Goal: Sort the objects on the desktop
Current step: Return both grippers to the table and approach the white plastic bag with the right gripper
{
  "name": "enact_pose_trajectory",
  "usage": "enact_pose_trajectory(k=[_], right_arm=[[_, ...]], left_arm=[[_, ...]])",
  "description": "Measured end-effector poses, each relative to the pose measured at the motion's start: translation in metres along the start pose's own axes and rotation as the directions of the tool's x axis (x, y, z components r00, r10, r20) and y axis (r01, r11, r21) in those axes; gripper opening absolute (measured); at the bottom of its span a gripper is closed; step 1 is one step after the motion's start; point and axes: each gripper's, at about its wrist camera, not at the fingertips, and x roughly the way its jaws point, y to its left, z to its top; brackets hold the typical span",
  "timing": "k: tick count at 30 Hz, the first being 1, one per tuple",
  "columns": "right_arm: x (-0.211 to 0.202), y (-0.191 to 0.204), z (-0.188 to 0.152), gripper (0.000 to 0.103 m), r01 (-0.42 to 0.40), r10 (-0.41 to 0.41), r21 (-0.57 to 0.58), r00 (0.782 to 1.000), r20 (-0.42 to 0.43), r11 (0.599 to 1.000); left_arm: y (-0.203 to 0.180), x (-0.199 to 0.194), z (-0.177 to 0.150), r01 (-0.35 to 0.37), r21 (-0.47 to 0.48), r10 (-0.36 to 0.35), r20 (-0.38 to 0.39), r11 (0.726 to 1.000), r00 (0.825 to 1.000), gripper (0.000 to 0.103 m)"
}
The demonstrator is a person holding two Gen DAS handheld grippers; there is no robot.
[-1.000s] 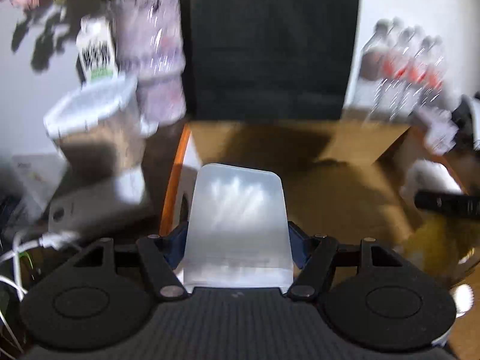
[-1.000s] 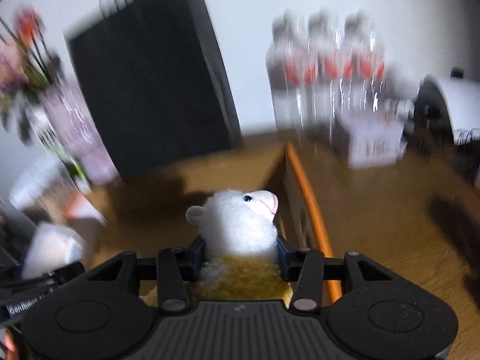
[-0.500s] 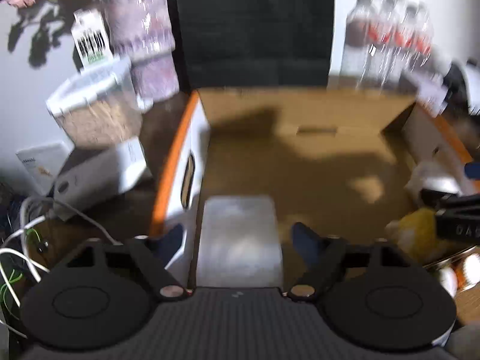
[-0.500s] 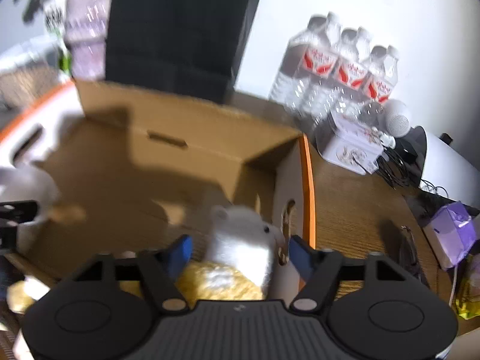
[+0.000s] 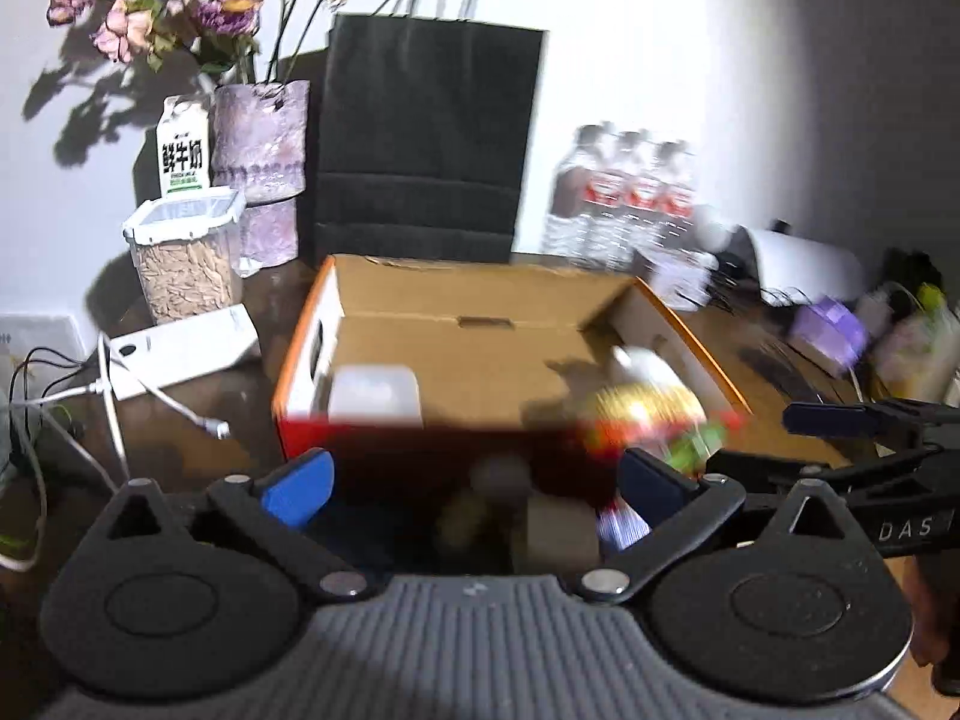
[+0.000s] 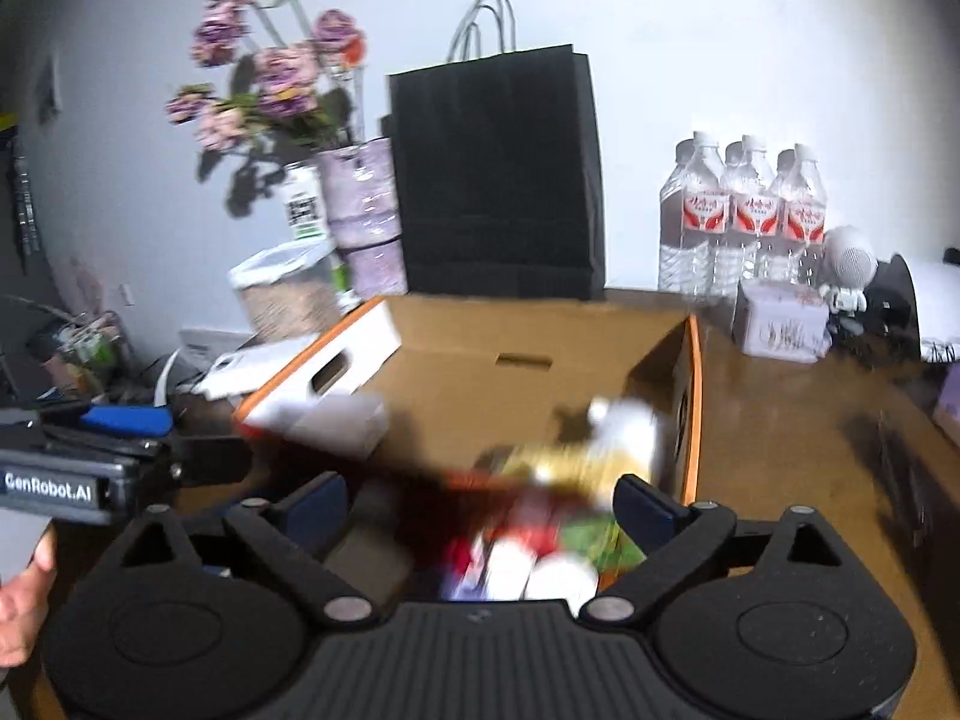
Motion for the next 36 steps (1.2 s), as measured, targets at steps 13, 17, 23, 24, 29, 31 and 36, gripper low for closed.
enact_pose_trajectory(k=[13,17,23,24,29,31,36], right_arm=[[-0.029,0.031,-0.115,0.097,-0.07,0.071,-0.013,0.997,0.015,0.997],[-0.029,0.027,-0.124,0.097,-0.075,0.075,0.029,0.997,0.013,0.997],[-0.029,0.025,-0.13,0.097,-0.058,0.057,0.05,0.998,0.013,0.997],[-0.028,0.025,-0.13,0.097,-0.055,0.055,0.052,0.998,0.009,0.997],[-0.026,0.027,-0.126,0.097,-0.051,0.05,0.034,0.999,0.011,0.998],[-0.025,0.026,-0.123,0.097,-0.048,0.047,0.041,0.999,0.01,0.998],[-0.028,0.026,-0.111,0.097,-0.031,0.029,0.028,0.999,0.046,0.999]], left_arm=[[-0.01,-0.017,-0.11,-0.1,0.093,0.098,0.027,0.991,0.995,0.103],[-0.008,-0.015,-0.115,-0.091,0.094,0.09,0.023,0.991,0.996,0.103],[-0.01,-0.013,-0.12,-0.089,0.096,0.087,0.019,0.991,0.996,0.103],[-0.01,-0.014,-0.12,-0.084,0.097,0.082,0.023,0.992,0.996,0.103],[-0.009,-0.012,-0.115,-0.072,0.116,0.068,0.039,0.991,0.997,0.103],[-0.007,-0.009,-0.111,-0.077,0.118,0.073,0.039,0.99,0.997,0.103],[0.006,-0.004,-0.097,-0.082,0.122,0.074,0.07,0.989,0.995,0.103]])
